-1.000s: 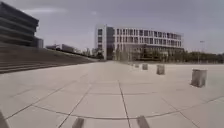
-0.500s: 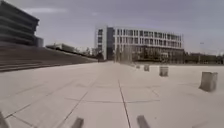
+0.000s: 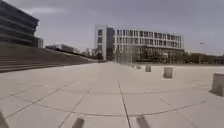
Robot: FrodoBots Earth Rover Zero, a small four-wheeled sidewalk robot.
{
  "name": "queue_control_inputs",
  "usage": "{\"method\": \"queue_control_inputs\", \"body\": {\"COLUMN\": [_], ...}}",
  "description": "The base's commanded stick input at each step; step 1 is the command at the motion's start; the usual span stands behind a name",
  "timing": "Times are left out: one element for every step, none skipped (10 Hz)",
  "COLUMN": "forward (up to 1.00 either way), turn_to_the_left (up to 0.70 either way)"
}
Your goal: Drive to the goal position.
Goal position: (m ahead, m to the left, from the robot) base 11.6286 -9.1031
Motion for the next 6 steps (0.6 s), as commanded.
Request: {"method": "queue_control_inputs", "body": {"forward": [0.7, 0.7, 0.7, 0.7, 0.7, 0.7], "turn_to_the_left": [0.0, 0.0, 0.0, 0.0, 0.0, 0.0]}}
